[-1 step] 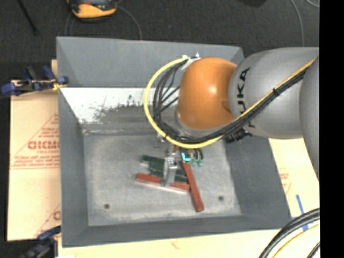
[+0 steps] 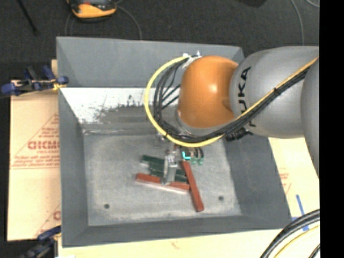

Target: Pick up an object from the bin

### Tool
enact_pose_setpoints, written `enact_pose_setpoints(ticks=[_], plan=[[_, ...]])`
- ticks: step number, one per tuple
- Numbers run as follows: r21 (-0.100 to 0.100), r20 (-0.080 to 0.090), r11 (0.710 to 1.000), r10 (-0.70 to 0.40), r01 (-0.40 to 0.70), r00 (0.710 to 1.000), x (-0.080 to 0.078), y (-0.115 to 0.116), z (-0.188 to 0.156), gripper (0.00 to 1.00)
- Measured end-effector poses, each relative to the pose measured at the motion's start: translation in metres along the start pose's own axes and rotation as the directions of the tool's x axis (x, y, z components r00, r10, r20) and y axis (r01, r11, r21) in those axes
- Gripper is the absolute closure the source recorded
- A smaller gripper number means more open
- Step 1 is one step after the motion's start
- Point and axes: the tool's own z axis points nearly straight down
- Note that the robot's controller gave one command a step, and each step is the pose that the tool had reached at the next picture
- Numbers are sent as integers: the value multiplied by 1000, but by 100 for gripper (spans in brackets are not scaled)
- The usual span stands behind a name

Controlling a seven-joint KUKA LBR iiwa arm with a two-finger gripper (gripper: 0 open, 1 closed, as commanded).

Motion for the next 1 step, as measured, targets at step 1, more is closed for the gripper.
enact_pose_setpoints(ticks=[1], plan=[[0, 6, 983, -186, 186, 983, -11, -9, 98, 100]])
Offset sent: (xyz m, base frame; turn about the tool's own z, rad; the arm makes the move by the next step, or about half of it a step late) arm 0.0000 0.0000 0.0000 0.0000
